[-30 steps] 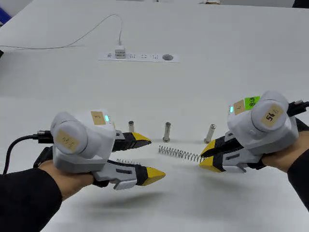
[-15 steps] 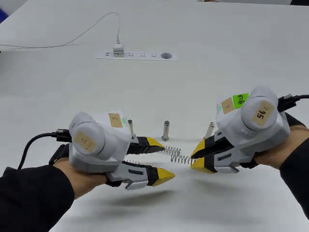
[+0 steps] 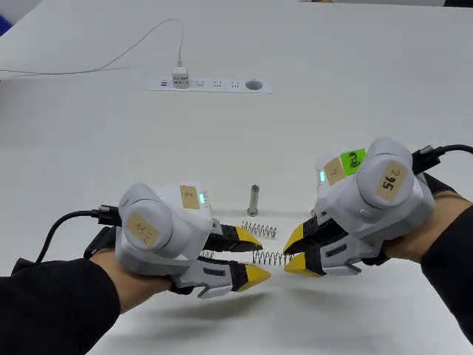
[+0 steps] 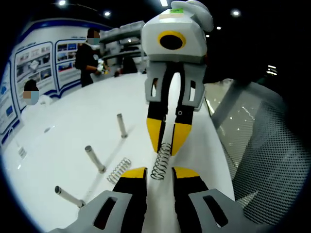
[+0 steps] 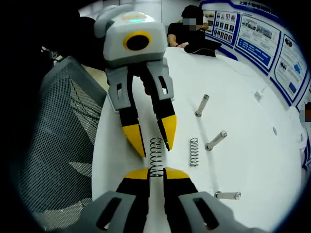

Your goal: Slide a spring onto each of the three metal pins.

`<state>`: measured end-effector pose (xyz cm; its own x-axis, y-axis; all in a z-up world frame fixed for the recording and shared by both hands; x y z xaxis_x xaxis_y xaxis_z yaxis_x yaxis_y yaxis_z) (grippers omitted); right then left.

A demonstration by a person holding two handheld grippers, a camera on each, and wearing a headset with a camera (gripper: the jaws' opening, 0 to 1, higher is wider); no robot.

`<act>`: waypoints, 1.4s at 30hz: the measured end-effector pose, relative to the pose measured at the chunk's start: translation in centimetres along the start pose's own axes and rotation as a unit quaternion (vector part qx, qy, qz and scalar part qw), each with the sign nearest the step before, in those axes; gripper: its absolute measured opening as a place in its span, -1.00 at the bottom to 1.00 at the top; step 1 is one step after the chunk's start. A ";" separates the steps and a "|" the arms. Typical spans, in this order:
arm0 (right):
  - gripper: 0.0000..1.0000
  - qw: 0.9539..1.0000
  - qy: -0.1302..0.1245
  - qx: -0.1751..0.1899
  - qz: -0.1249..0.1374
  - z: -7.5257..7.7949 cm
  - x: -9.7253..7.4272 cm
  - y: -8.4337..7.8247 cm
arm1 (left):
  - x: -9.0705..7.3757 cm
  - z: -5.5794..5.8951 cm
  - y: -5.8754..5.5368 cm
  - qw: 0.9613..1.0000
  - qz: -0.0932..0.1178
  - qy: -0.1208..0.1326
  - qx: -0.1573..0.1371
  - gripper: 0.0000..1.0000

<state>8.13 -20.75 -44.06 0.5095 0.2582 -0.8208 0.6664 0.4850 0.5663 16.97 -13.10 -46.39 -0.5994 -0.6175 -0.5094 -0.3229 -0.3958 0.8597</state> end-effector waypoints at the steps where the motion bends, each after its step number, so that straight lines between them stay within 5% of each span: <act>1: -0.77 1.000 0.002 -0.002 -0.002 -0.1 0.0 0.0 | 0.0 0.1 0.0 1.000 -0.002 -0.002 0.002 -0.62; 10: -0.77 1.000 0.014 -0.007 -0.004 -0.4 -0.2 0.2 | 0.2 0.6 -0.2 1.000 -0.013 -0.011 0.016 -0.75; 30: -0.77 0.999 0.006 0.010 0.048 -0.3 -1.6 2.8 | 0.3 0.6 -0.3 0.999 -0.024 -0.008 0.019 -0.77; 42: -0.77 0.997 0.003 0.008 0.071 -0.3 -1.6 4.1 | 0.4 0.5 0.1 1.000 -0.014 -0.007 0.014 -0.77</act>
<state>9.93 -18.96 -40.48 0.5961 0.3289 -0.7324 0.5958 0.4302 0.6782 16.31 -13.07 -46.50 -0.6004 -0.5967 -0.5324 -0.3593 -0.3935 0.8462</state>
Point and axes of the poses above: the centre of the closed fingertips' face, and the gripper's own axes: x roughly forward along the fingers, z roughly to its right, y roughly out of its top, the point moved 8 cm from there along -x, roughly backward along the fingers, and after that the axes turned 4 degrees about -y, right-handed, at the moved point
